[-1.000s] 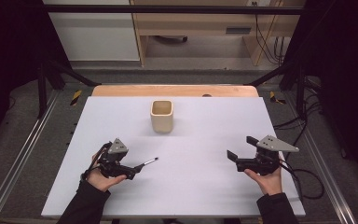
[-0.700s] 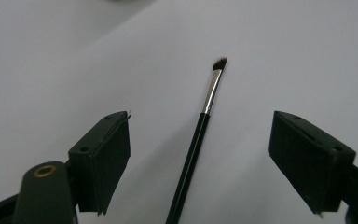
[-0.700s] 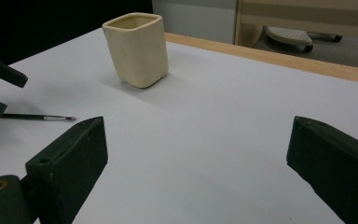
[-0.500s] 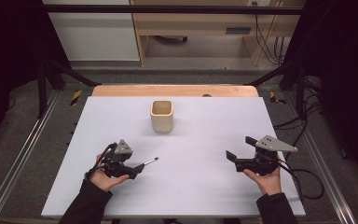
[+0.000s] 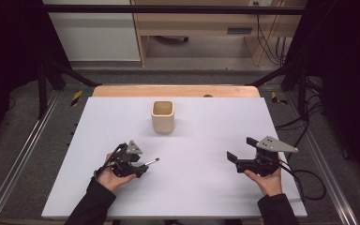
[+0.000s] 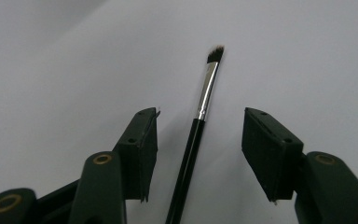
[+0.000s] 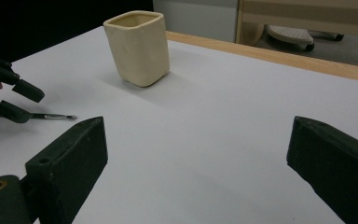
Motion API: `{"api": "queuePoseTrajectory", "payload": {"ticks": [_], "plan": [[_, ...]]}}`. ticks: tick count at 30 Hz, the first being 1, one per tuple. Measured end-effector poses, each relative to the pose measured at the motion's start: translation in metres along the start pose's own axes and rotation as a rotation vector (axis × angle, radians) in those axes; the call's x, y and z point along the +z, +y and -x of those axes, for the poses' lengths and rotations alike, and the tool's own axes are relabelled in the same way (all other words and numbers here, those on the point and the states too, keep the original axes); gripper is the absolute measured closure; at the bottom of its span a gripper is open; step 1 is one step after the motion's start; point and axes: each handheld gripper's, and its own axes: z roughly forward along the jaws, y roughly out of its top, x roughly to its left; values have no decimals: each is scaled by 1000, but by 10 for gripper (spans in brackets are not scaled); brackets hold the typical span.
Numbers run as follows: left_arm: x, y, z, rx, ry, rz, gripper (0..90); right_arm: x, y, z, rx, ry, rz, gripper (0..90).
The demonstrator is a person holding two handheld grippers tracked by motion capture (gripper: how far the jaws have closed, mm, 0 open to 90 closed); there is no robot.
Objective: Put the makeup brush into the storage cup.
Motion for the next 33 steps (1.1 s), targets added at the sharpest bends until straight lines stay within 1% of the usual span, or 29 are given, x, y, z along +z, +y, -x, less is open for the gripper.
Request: {"api": "queuePoseTrajectory", "payload": {"ticks": [1,2,5,8,10,11,14,16,18,28,30,33], "plan": [[1,0,0,3,-5,-5,466,0,0,0,0,0,0,55],[2,1,0,4,-7,-9,497,0,0,0,0,1,2,55],[5,1,0,3,-7,-22,520,-1,1,0,2,1,4,55],[6,1,-2,-14,-7,-28,544,0,0,0,-2,0,2,55],[7,1,-4,-17,-9,-29,570,0,0,0,0,0,0,55],[8,1,-4,-20,-13,-28,597,0,0,0,0,0,0,55],[9,1,-4,-15,-13,-36,621,0,0,0,-1,0,2,56],[11,1,-4,-8,-15,-51,651,0,0,0,-1,0,1,55],[11,1,-3,-10,-20,-53,655,0,0,0,-4,1,0,55],[11,1,-3,-21,-7,-60,761,1,0,-1,-1,0,-5,55],[11,2,-2,-23,2,-61,779,1,0,-1,-2,-1,-5,55],[11,2,-2,-31,-1,-63,795,1,0,-1,-2,0,-4,55]]}}
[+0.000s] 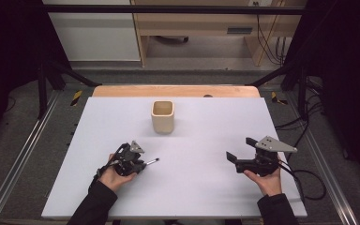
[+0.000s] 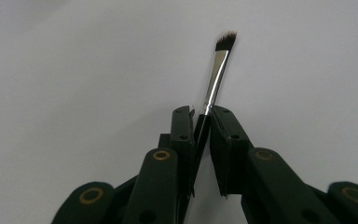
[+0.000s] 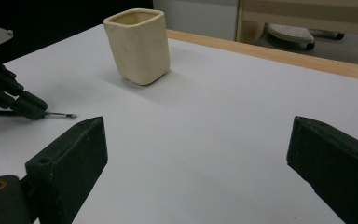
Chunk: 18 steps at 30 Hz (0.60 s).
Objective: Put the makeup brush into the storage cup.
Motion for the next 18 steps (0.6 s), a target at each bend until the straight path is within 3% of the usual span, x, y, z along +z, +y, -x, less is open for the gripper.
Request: {"api": "queuePoseTrajectory", "payload": {"ticks": [11,18], "plan": [[0,1,0,-17,7,-3,834,0,0,0,0,0,0,55],[0,1,-1,-11,9,-1,794,-1,0,0,-4,-1,0,54]]}}
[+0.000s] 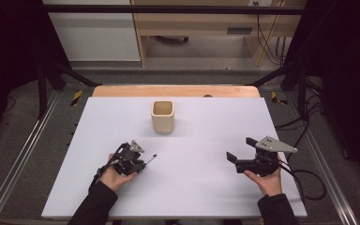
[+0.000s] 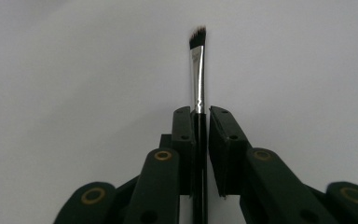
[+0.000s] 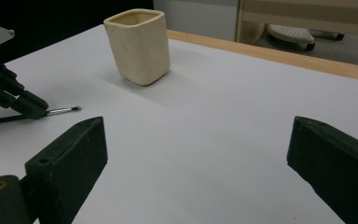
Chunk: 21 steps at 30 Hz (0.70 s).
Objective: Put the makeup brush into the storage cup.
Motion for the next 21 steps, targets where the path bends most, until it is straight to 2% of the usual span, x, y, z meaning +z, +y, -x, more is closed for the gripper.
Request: {"api": "queuePoseTrajectory", "payload": {"ticks": [2,7,10,12,15,18,21], "plan": [[-1,0,-1,-2,1,0,772,0,0,0,0,0,2,54],[-15,0,-3,-9,-28,58,663,-1,1,1,2,-2,3,54],[-20,0,-4,-5,-38,76,626,-1,1,1,3,-1,4,54],[-29,2,-4,-4,-37,97,569,-1,1,1,4,-2,3,54],[-34,2,-4,-2,-40,104,532,-2,1,1,3,-3,3,53],[-39,3,-4,-7,-36,121,446,-2,1,1,1,-4,2,52],[-43,3,-4,-1,-31,117,399,-2,1,1,4,-2,5,53]]}}
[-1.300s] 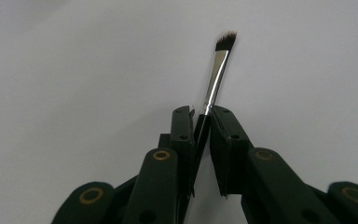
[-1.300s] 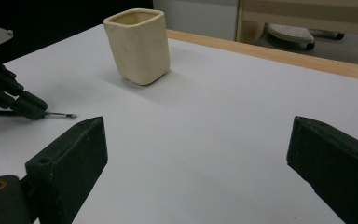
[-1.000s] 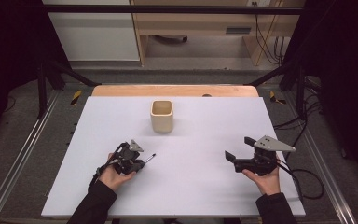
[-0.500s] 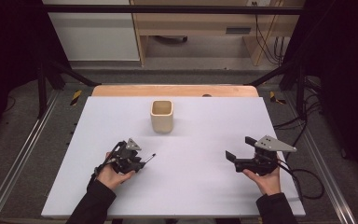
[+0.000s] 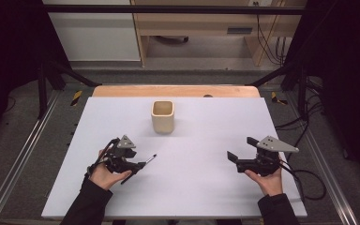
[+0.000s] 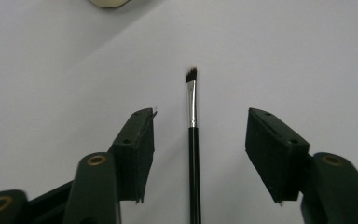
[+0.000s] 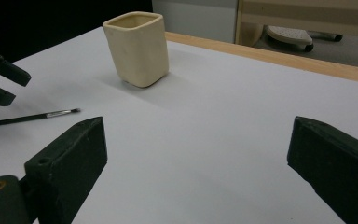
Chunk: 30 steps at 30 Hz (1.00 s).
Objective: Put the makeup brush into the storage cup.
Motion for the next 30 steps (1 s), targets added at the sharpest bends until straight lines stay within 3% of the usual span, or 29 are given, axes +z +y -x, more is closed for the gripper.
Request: {"api": "queuePoseTrajectory", "payload": {"ticks": [5,12,22,30], "plan": [[1,3,0,17,11,-32,270,0,0,0,-1,-3,-2,52],[6,8,-1,47,11,-101,224,0,0,0,5,-5,0,52],[15,15,-2,70,7,-178,247,-1,1,0,7,-6,5,52],[21,26,0,84,-21,-211,338,-2,1,0,9,-4,6,52]]}}
